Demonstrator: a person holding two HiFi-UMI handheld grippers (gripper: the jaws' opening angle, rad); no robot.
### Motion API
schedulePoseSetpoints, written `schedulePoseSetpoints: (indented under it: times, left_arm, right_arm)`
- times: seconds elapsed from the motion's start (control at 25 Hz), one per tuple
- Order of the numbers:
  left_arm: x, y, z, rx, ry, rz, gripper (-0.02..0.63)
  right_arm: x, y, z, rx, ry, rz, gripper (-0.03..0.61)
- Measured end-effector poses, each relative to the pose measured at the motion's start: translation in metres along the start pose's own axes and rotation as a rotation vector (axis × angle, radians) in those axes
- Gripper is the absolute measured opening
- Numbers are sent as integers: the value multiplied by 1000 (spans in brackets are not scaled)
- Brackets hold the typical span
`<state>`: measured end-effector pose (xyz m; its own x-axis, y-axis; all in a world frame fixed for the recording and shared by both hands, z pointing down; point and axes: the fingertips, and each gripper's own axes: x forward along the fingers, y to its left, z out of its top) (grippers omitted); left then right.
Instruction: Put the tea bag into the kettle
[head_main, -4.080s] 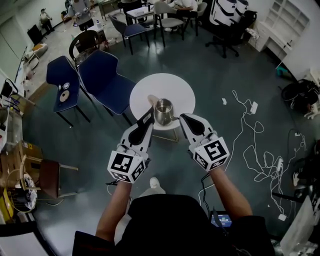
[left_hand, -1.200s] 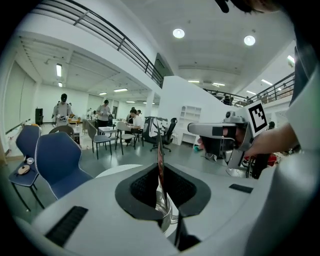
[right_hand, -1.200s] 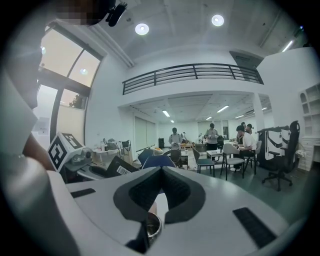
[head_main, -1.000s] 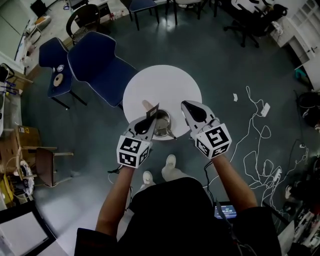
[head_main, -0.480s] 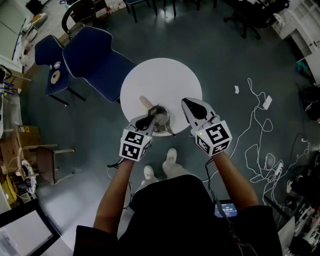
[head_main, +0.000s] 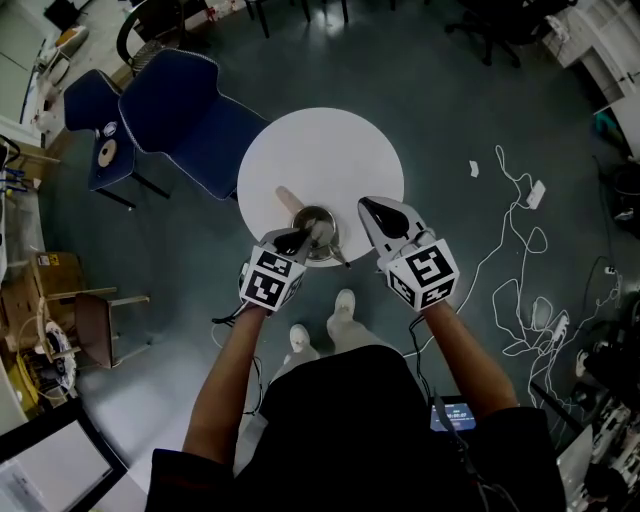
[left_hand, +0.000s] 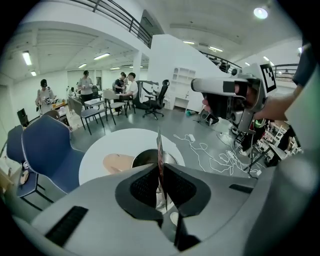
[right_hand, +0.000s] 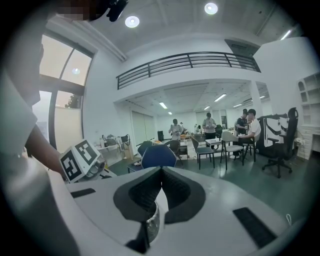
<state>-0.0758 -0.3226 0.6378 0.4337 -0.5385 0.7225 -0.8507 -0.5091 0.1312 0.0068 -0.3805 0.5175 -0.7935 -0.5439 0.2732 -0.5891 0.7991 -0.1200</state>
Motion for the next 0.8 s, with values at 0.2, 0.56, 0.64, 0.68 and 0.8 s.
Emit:
schedulePoseSetpoints:
  times: [0.2,0.56,0.64,0.68,0.8]
  left_arm:
    - [8,3,-6,17,67,-7,35]
    - [21,6,-5,51,116,-2,35]
    - [23,6,-10,59,132,-1,35]
    - [25,6,-11,64,140,0,35]
    - [31,5,-11,69,158,1,35]
  right_arm:
    - [3,0,-3,8,4,1,18]
    - [0,-7,-9,22,13,-13,18]
    - [0,-7,-11,25,16,-15,18]
    - [0,-7,-12,26,18,-15,18]
    - [-1,-12,-14,27,20,-17,18]
